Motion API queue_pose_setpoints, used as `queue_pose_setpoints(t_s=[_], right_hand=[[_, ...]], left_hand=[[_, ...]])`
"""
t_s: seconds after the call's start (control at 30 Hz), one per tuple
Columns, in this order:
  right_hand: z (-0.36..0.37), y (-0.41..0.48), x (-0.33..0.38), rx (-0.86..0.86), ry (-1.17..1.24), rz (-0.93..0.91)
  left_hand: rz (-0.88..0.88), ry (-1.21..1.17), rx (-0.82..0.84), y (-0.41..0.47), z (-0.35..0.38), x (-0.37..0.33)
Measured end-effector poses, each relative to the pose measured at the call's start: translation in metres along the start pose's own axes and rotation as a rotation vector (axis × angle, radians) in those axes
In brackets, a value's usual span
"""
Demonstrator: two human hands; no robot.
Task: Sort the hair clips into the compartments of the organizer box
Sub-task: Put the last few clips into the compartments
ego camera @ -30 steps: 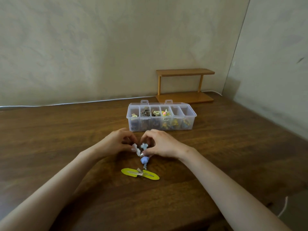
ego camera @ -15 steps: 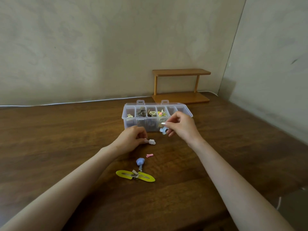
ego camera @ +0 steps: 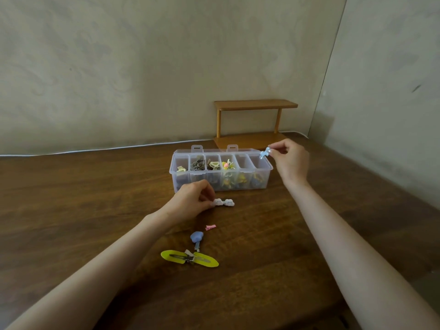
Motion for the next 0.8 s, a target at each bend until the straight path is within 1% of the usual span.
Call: queue_pose_setpoints(t_s=[0.1, 0.23, 0.33, 0.43, 0.47, 0.53, 0.6, 0.63, 0.7, 0.8], right_hand=[[0.01, 0.004, 0.0, -0.001, -0.155, -0.037], [0.016, 0.001, -0.002, 0.081, -0.305, -0.056], [0.011, -0.011, -0.001, 0.052, -0.243, -0.092], [0.007, -0.029, 0.011, 0.107, -0.12, -0.201], [0.007, -0.036, 0.017, 0.158, -0.085, -0.237], [0.011, -0.047, 0.028, 0.337, -0.044, -0.263], [0.021, -0.057, 0.032, 0.525, -0.08, -0.254], [0.026, -0.061, 0.032, 0.589, -0.122, -0.249], [0.034, -0.067, 0.031, 0.669, -0.239, -0.244], [0.043, -0.072, 0.029, 0.74, -0.378, -0.246]], left_hand=[[0.007, 0.002, 0.006, -0.001, 0.0, 0.0], [0.036, 0.046, 0.009, -0.001, 0.003, 0.002], [0.055, 0.104, 0.0, -0.001, 0.005, 0.004], [0.054, 0.124, 0.006, 0.0, 0.006, 0.003], [0.051, 0.116, 0.007, 0.0, 0.006, 0.002], [0.044, 0.093, 0.001, 0.0, 0.003, 0.002], [0.034, 0.074, -0.001, -0.001, 0.0, 0.002], [0.027, 0.066, 0.0, -0.001, -0.001, 0.002], [0.012, 0.054, 0.009, -0.001, -0.004, 0.003], [-0.014, 0.071, 0.029, -0.002, -0.008, 0.001]])
Point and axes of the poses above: each hand's wrist, its own y-axis towards the middle knuckle, its own z-axis out of the palm, x = y × z, the point moved 2 cm from there along y, towards the middle knuckle, and after that the axes turned 15 degrees about x, right-handed, at the moved point
